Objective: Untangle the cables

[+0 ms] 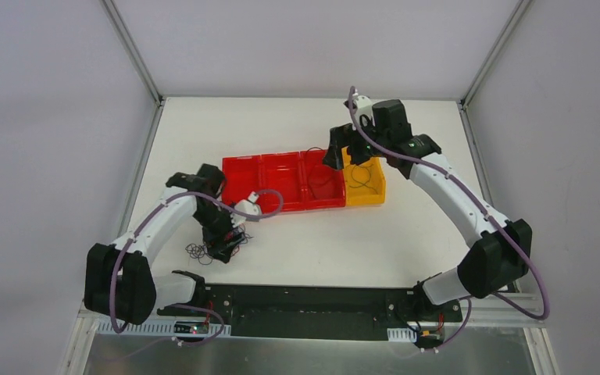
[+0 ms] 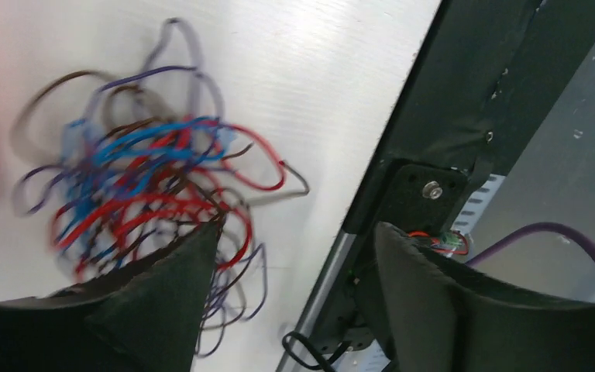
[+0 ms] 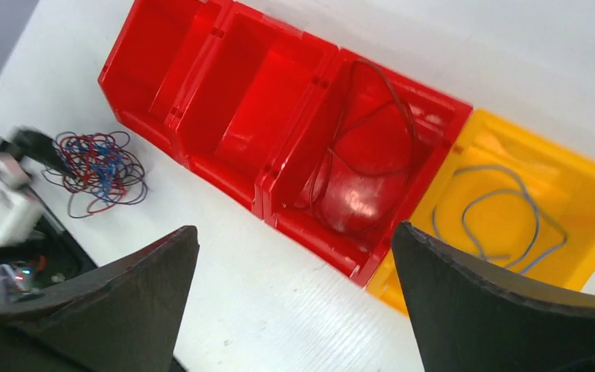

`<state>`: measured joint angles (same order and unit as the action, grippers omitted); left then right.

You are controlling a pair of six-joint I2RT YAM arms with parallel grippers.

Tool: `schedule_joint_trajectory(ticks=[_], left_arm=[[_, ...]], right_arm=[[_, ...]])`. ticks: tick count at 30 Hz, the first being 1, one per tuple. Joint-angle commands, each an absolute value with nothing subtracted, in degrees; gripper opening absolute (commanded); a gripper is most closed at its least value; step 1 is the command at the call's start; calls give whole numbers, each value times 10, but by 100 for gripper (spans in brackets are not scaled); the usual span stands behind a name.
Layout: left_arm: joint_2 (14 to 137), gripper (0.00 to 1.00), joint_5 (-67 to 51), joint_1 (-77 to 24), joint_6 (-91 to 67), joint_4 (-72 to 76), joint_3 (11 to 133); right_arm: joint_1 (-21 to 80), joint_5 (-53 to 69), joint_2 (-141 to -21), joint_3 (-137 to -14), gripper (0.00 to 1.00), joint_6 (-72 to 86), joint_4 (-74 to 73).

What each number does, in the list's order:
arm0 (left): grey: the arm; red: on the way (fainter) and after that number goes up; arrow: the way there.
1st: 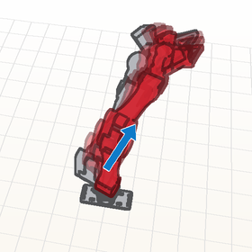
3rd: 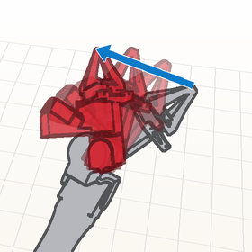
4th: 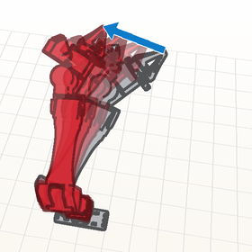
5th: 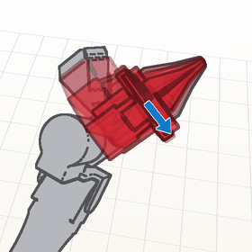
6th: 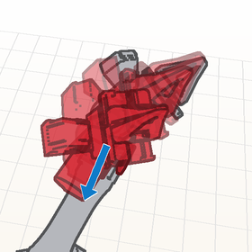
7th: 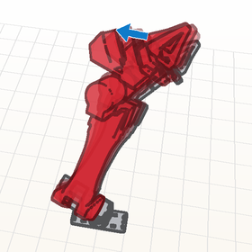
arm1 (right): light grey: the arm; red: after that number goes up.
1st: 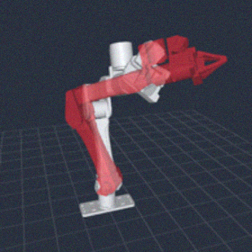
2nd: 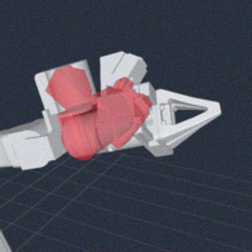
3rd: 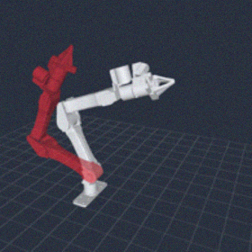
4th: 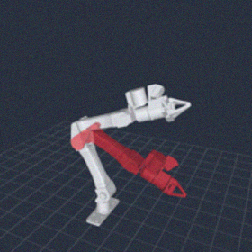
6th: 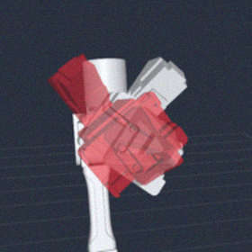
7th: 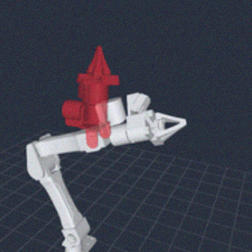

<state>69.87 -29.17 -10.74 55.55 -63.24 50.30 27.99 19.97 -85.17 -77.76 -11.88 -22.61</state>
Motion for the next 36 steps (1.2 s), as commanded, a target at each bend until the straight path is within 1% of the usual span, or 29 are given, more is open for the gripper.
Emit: schedule_joint_trajectory(ticks=[1, 4, 5, 6, 7, 10, 13, 15, 16, 17, 18, 19, 20, 21, 22, 23, 25, 28, 30, 33, 36], left_arm=[[719, 63, -229, -214, 517, -555, 455], [733, 28, -245, -303, 426, -508, 482], [737, 14, -264, -320, 393, -493, 500], [742, 3, -285, -334, 356, -472, 520], [746, 0, -309, -345, 322, -448, 539], [767, 0, -364, -372, 214, -352, 584], [803, 0, -393, -392, 136, -262, 609], [824, 0, -392, -394, 121, -253, 636], [827, 0, -380, -392, 142, -285, 657], [826, 4, -360, -388, 178, -363, 678], [822, 21, -333, -380, 222, -406, 692], [814, 41, -308, -367, 269, -493, 697], [806, 58, -290, -346, 344, -565, 696], [797, 67, -267, -325, 409, -637, 687], [784, 71, -248, -303, 463, -689, 672], [767, 78, -231, -276, 517, -733, 651], [723, 87, -192, -244, 574, -756, 608], [699, 90, -123, -241, 612, -728, 546], [713, 88, -92, -240, 614, -688, 497], [748, 81, -66, -241, 585, -585, 447], [799, 67, -58, -264, 537, -493, 438]], right_arm=[[240, 224, -819, -761, 99, -2, -290], [217, 247, -811, -771, 100, -13, -339], [212, 258, -801, -762, 99, -13, -342], [207, 271, -788, -748, 99, -11, -342], [204, 284, -776, -735, 99, -7, -342], [203, 321, -732, -676, 99, -2, -338], [204, 348, -701, -612, 99, -1, -313], [206, 353, -690, -586, 98, -3, -305], [208, 351, -688, -582, 98, -15, -307], [208, 348, -686, -582, 98, -26, -313], [208, 345, -683, -582, 98, -35, -318], [208, 342, -679, -581, 98, -42, -321], [207, 342, -674, -579, 98, -49, -322], [207, 342, -670, -576, 98, -54, -322], [208, 342, -666, -573, 99, -57, -323], [208, 343, -664, -571, 99, -60, -323], [208, 344, -662, -570, 99, -67, -327], [208, 343, -662, -570, 99, -78, -335], [208, 343, -661, -570, 99, -80, -340], [208, 344, -657, -569, 99, -80, -344], [208, 344, -649, -559, 99, -86, -341]])
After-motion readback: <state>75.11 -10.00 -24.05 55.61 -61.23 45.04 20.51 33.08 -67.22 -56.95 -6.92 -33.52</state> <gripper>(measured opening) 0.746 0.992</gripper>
